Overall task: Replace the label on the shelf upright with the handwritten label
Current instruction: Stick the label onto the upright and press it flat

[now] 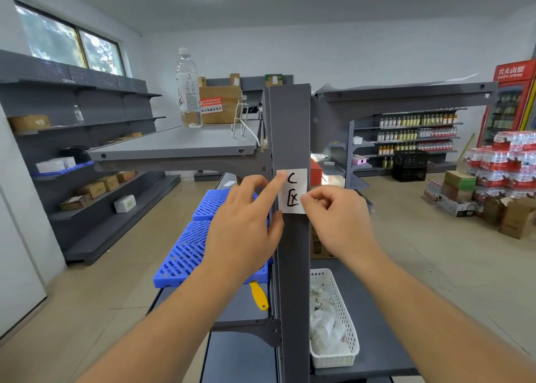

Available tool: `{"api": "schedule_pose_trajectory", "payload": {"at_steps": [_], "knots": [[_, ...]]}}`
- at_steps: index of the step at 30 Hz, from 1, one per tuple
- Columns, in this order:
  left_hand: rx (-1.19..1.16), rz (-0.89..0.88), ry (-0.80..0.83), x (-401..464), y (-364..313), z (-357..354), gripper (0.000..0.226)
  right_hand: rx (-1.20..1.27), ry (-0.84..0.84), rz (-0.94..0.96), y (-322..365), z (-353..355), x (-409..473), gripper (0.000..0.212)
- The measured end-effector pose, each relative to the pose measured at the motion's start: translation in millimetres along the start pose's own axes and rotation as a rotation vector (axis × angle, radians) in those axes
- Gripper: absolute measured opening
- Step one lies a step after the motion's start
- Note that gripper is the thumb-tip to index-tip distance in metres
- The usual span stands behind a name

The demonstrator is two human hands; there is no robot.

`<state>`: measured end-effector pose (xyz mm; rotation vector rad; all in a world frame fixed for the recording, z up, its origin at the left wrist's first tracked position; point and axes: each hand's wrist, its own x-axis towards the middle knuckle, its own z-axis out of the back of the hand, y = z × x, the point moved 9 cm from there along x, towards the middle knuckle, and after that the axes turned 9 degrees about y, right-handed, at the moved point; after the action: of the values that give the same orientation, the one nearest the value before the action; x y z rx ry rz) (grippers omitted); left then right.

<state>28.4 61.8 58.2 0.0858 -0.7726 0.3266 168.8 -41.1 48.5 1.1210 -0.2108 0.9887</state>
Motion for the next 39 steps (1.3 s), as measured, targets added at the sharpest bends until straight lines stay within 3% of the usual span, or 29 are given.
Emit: {"api": "schedule_pose_trajectory", "payload": {"at_steps": [7,12,17,28,39], "knots": [[-0.129,0.011,0.006,4.5,1.0,0.9,0.056,-0.089,-0.008,-0.028,5.5,8.2,3.0,0.015],[-0.383,0.228,-0.064,19.1,12.9,10.7,0.029,0.017,-0.062,0.019,20.0,14.0,13.6,0.024],[-0.39,0.332,-0.055,34.6,15.8,11.5,0.036,0.073,-0.083,0.016,19.9,12.7,23.4,0.023],[-0.643,0.305,-0.055,29.3,25.0,1.3,0.021,0.292,-0.032,-0.024,-3.7,10.7,30.5,0.017],[-0.561,0.29,-0.02,22.5,32.2,-7.6,0.022,0.249,0.033,-0.004,-15.0,1.1,19.9,0.023]]}}
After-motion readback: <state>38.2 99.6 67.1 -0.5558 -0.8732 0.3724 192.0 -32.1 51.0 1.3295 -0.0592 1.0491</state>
